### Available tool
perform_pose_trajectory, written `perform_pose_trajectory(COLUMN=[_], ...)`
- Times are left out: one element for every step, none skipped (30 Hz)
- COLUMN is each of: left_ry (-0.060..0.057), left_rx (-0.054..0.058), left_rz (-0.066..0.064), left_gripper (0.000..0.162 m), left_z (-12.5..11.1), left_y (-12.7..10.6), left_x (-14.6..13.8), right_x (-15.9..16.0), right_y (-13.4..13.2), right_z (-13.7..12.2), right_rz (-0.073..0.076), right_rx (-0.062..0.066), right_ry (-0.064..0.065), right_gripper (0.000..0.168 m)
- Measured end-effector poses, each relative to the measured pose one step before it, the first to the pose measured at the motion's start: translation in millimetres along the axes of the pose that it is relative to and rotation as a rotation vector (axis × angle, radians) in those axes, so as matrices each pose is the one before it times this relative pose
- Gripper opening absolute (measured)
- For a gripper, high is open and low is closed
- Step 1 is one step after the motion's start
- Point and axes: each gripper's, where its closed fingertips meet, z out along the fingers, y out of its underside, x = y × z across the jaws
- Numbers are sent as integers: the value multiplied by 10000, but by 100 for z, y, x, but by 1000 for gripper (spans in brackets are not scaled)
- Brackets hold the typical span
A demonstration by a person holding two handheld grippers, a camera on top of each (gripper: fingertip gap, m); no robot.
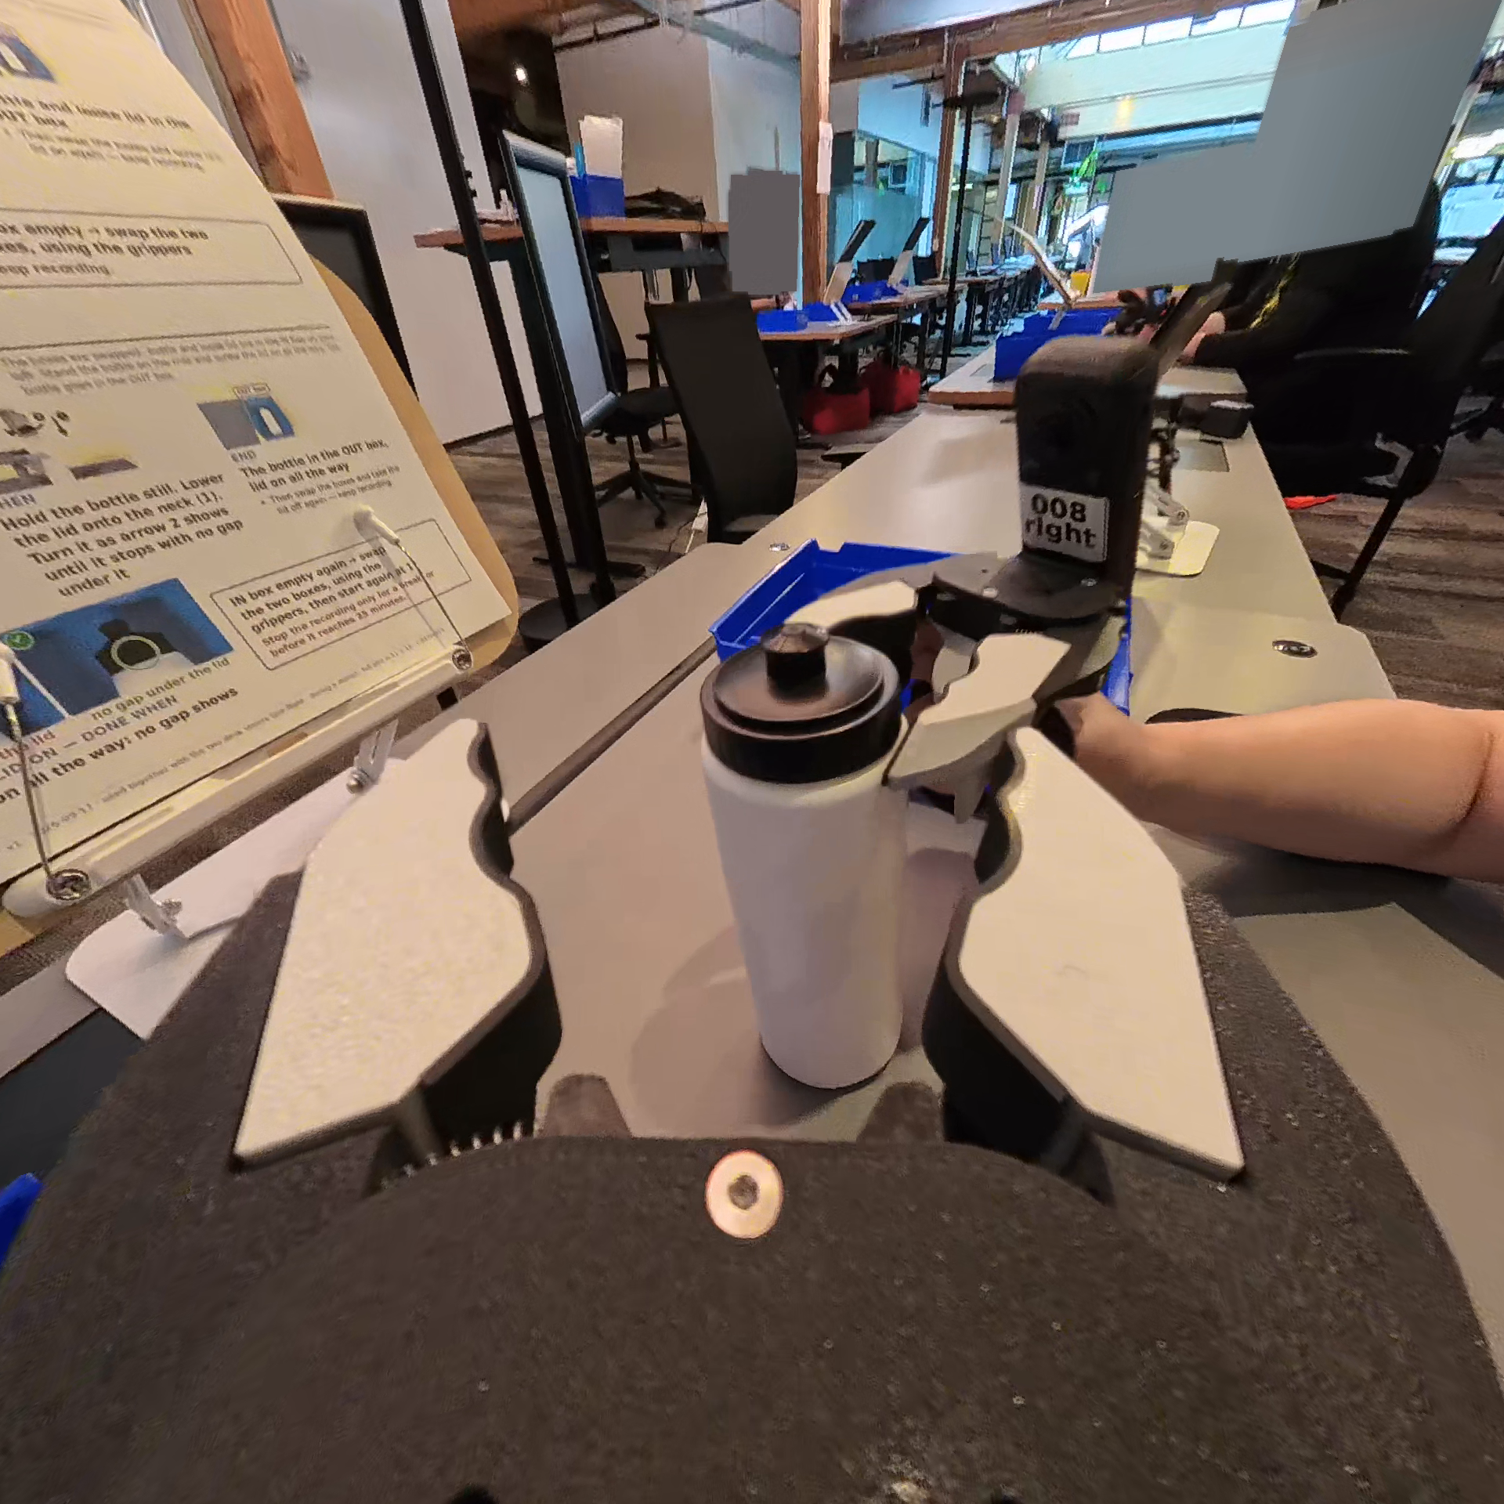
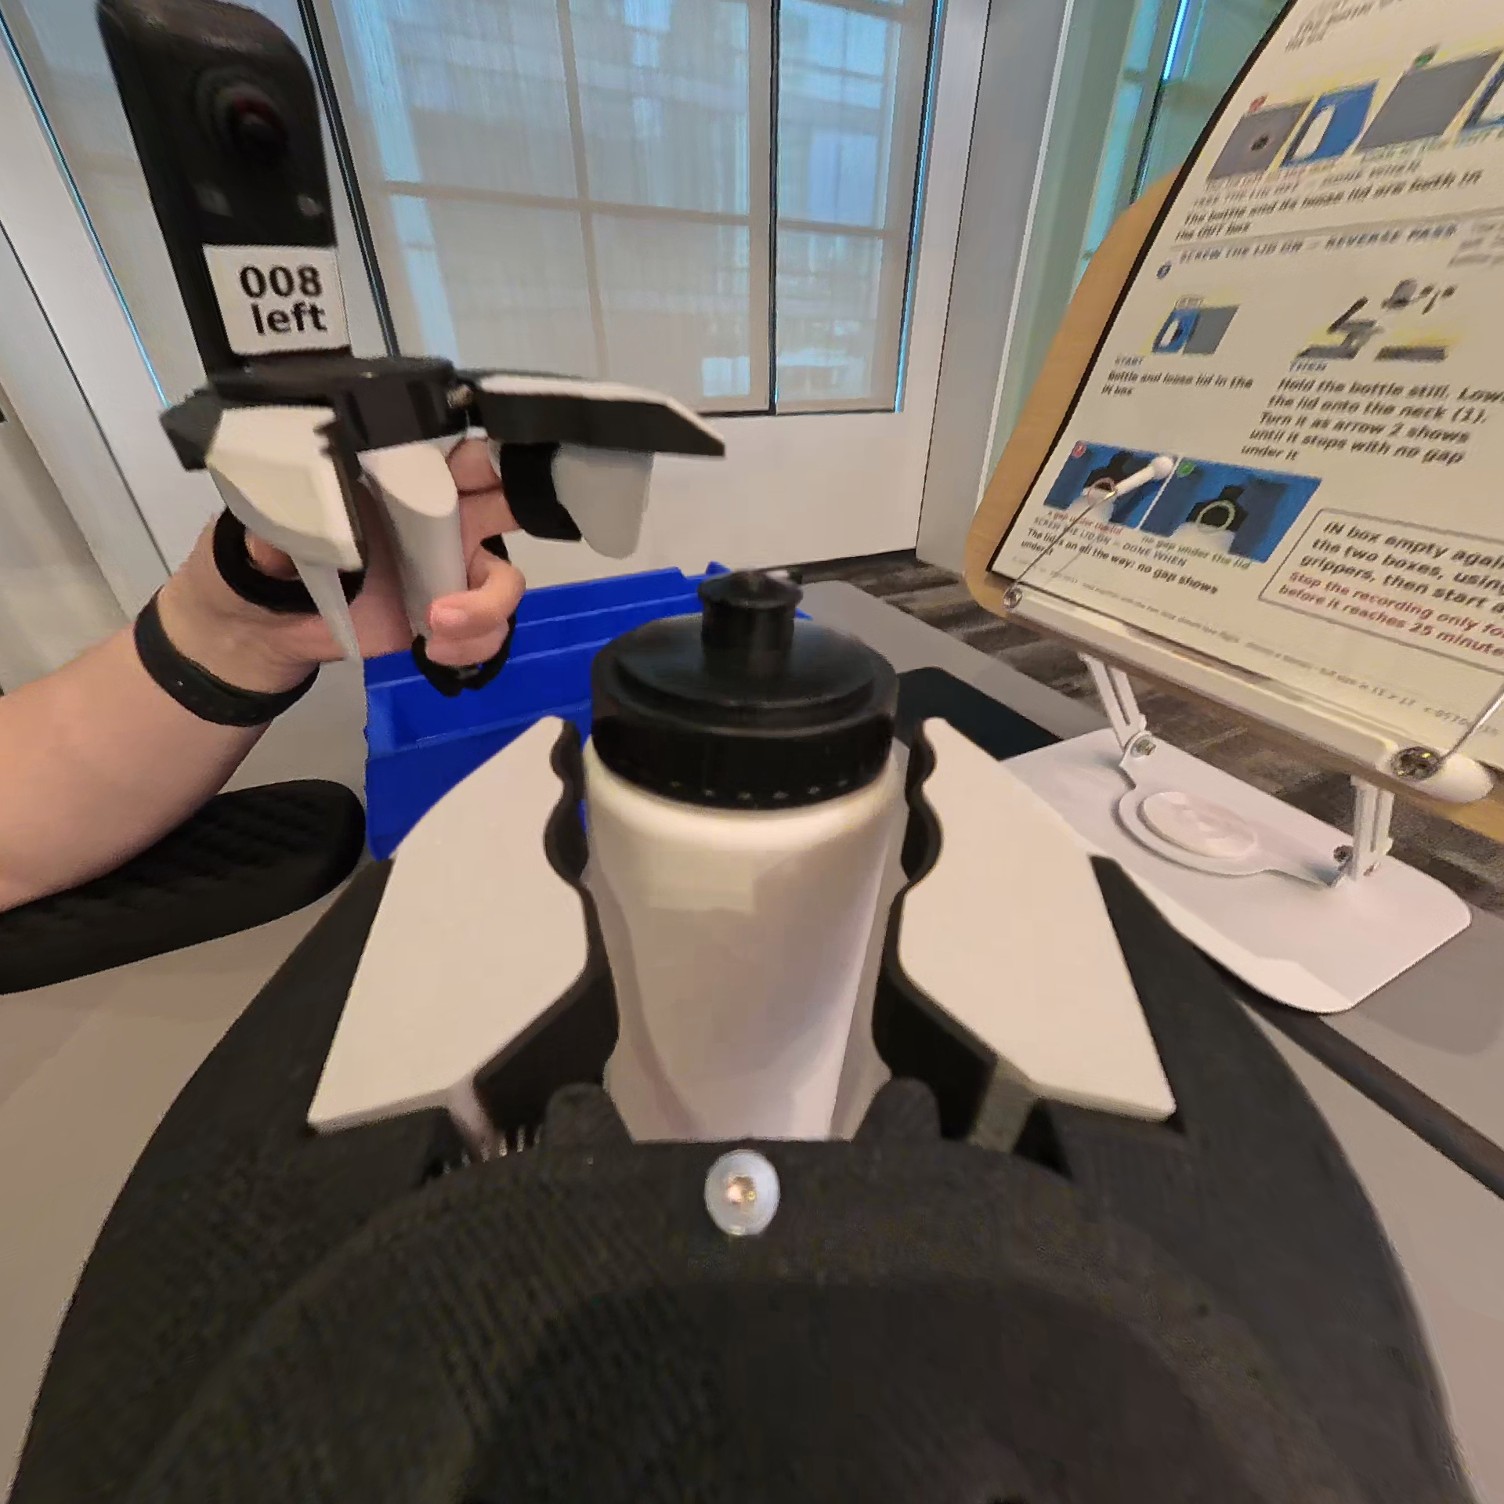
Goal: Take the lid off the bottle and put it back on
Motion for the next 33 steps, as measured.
perform_pose_trajectory(left_ry=[31,11,15,7,-13,-23,-39,-19,-23,-77,-139,-80,-68,-35,25,-24,-59,-58,-40,6,30,13,15,-9,10,23,32,93,110,27,12,57,70], left_rx=[-116,-32,2,-4,-39,-77,-74,-47,-41,-38,27,99,52,18,-20,-66,-52,-6,55,126,105,25,-1,-27,-49,-62,-20,19,66,50,61,52,55], left_rz=[5,-20,-50,-43,-11,20,21,22,0,-31,-74,-84,-99,-93,-38,-8,30,52,40,13,6,4,-2,-32,-74,-82,-85,-97,-81,-39,1,2,-3], left_gripper=[113,113,113,112,112,112,113,113,113,114,114,113,113,112,112,111,111,111,111,109,108,108,107,107,107,106,105,104,102,101,101,99,96], left_z=[234,251,294,342,385,403,399,398,377,342,297,288,274,292,313,288,271,225,159,111,99,125,120,132,140,123,114,88,64,56,60,50,31], left_y=[310,241,244,296,365,426,427,391,385,356,307,261,355,438,503,541,504,402,275,153,151,190,193,216,233,248,175,108,32,34,11,13,0], left_x=[159,158,183,206,205,217,215,242,239,148,26,98,91,118,172,89,22,-1,-9,48,66,-6,-25,-86,-52,-36,-2,111,169,80,77,156,153], right_x=[27,-37,-91,-183,-223,-220,-273,-360,-410,-361,-218,-63,112,329,522,591,548,475,286,93,54,115,116,45,35,5,-33,-57,-58,-26,-23,-31,-37], right_y=[-228,-162,-174,-210,-273,-358,-534,-752,-1044,-1309,-1477,-1561,-1602,-1575,-1528,-1454,-1282,-975,-616,-352,-186,-95,-20,68,148,177,191,192,195,194,182,188,207], right_z=[-121,-83,-53,-56,-63,-97,-165,-251,-368,-466,-528,-571,-595,-617,-621,-588,-503,-354,-183,-54,16,27,43,65,82,94,93,94,94,77,67,71,76], right_rz=[-89,-85,-77,-66,-69,-103,-144,-180,-241,-323,-386,-420,-442,-463,-481,-457,-364,-226,-81,31,68,58,48,37,10,-20,-29,-30,-38,-37,-40,-45,-33], right_rx=[69,35,44,78,86,92,146,239,348,432,443,422,417,407,404,404,357,219,60,-44,-92,-88,-75,-86,-97,-95,-80,-78,-84,-75,-60,-67,-74], right_ry=[46,3,-36,-93,-115,-107,-119,-161,-164,-81,28,121,217,349,457,446,368,271,106,-38,-56,8,32,8,5,9,-10,-16,-11,10,18,1,-8], right_gripper=[78,80,80,80,81,82,83,83,83,83,83,84,84,83,83,83,83,82,82,82,82,82,82,82,82,82,82,82,82,82,82,81,81])
